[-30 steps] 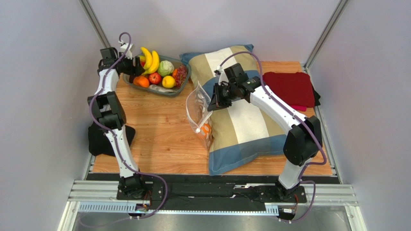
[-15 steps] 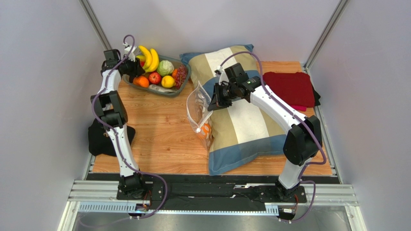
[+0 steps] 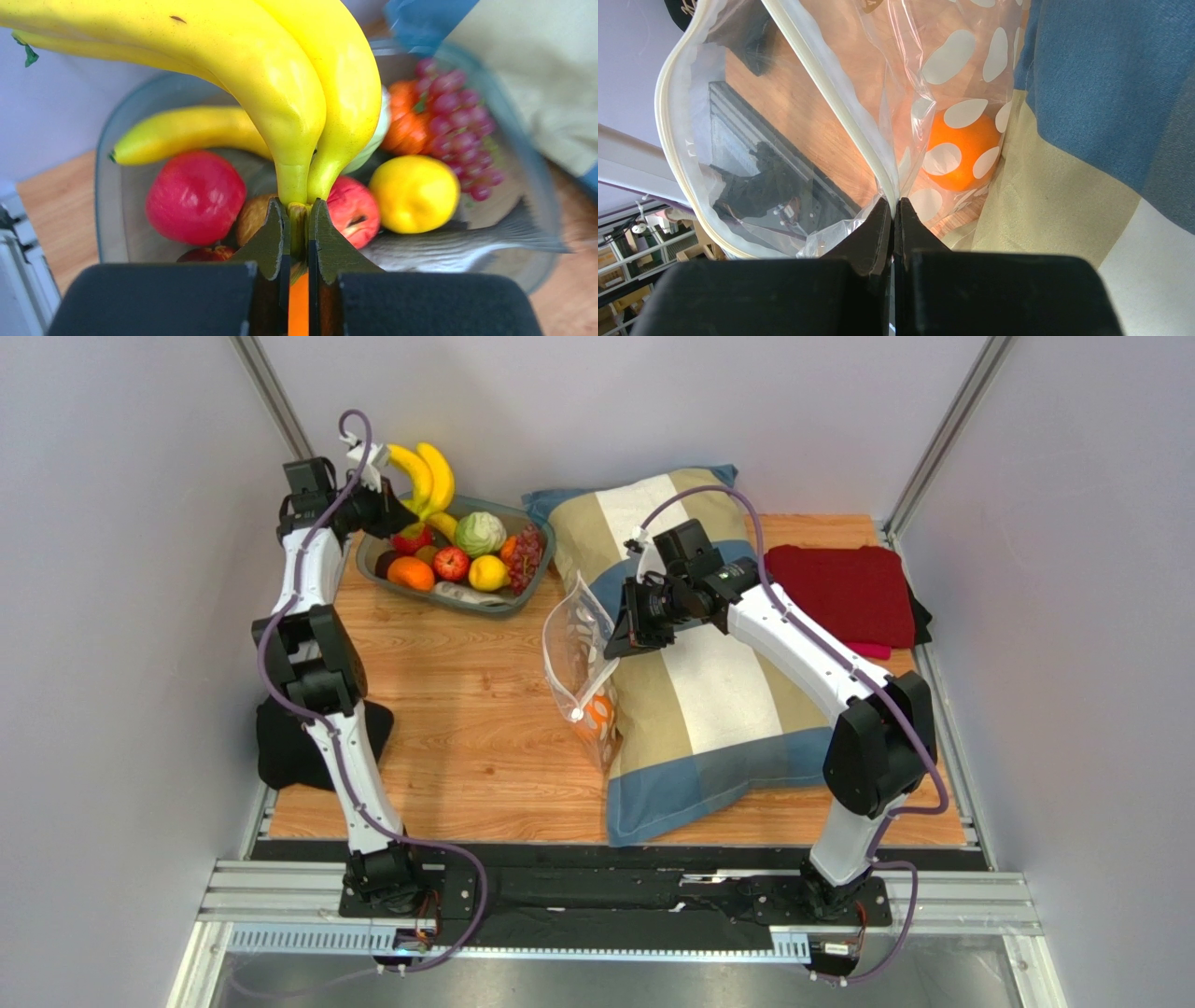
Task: Place the food in the zip-top bag and seal the zipper
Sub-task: Pick up the fake fruit from the bin, then place the fake fruit in the zipper food storage bag.
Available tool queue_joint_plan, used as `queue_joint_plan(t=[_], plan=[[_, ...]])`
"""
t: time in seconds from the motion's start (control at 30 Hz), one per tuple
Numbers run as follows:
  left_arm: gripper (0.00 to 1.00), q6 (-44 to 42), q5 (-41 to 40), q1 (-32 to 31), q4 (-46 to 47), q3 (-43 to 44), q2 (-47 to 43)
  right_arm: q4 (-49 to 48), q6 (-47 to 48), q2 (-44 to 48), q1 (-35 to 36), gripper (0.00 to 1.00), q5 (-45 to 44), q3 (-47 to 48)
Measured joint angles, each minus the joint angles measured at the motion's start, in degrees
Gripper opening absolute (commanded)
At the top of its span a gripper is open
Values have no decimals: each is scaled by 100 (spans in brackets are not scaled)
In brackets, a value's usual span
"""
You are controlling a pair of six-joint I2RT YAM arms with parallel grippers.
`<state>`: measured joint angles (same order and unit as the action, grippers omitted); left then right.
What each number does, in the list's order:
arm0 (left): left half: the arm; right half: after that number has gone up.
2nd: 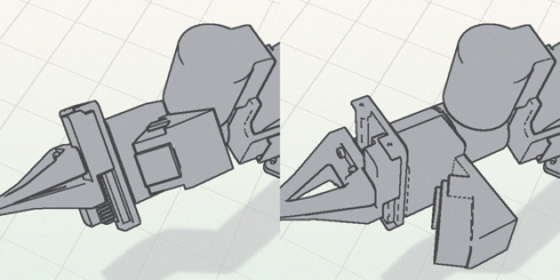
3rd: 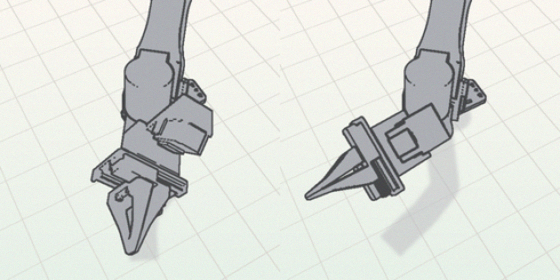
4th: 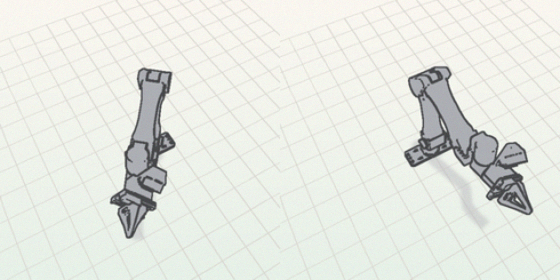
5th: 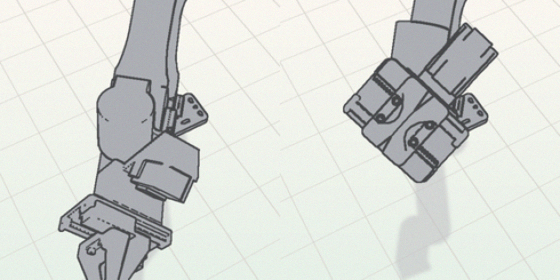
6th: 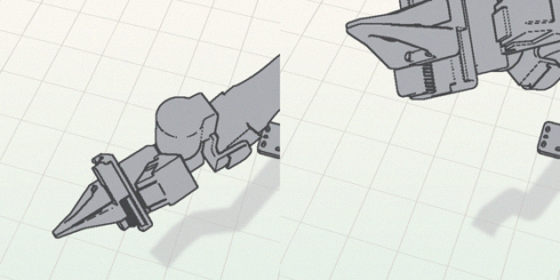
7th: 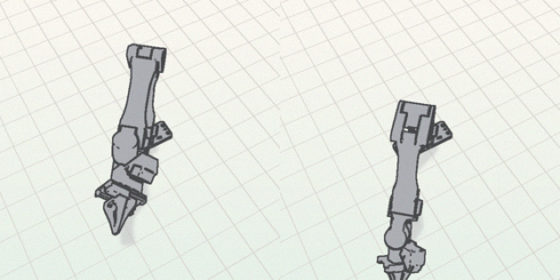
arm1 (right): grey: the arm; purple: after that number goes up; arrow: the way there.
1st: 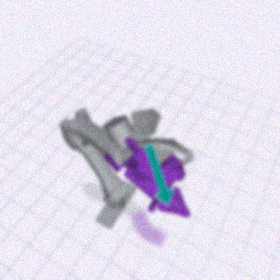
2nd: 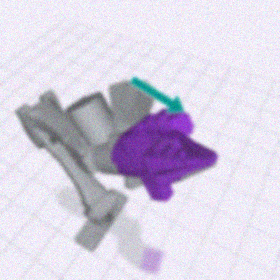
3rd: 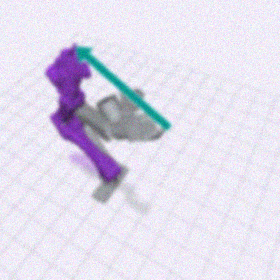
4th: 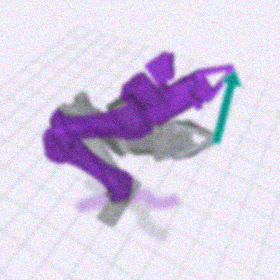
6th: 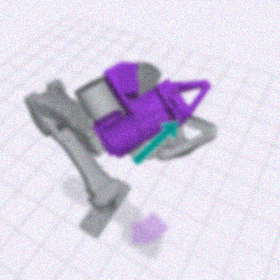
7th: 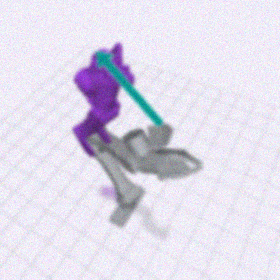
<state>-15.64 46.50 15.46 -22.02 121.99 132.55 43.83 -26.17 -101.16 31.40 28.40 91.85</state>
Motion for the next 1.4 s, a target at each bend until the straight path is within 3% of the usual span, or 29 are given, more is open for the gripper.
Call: queue_joint_plan(t=[0.2, 0.33, 0.63, 0.83, 1.03, 1.4], plan=[[0, 363, 527, -28, -7, -352, -1141, 2, 50, 0, -9, 0, 28, 0], [0, 553, 903, -214, -68, -1368, -2529, -4, 70, 0, -9, 0, 81, 2], [0, 997, 2273, -1292, -1003, -3471, -5805, -4, 136, 0, -9, 0, 184, 2], [0, 1823, 2944, -1873, -1333, -4658, -7243, -2, 256, 13, -9, 0, 271, 0], [0, 2693, 3285, -2396, -1558, -5499, -7864, -15, 365, 184, -9, 0, 352, -57], [0, 3858, 3294, -2671, -1519, -6192, -7694, -74, 586, 490, 46, 0, 487, -236]])
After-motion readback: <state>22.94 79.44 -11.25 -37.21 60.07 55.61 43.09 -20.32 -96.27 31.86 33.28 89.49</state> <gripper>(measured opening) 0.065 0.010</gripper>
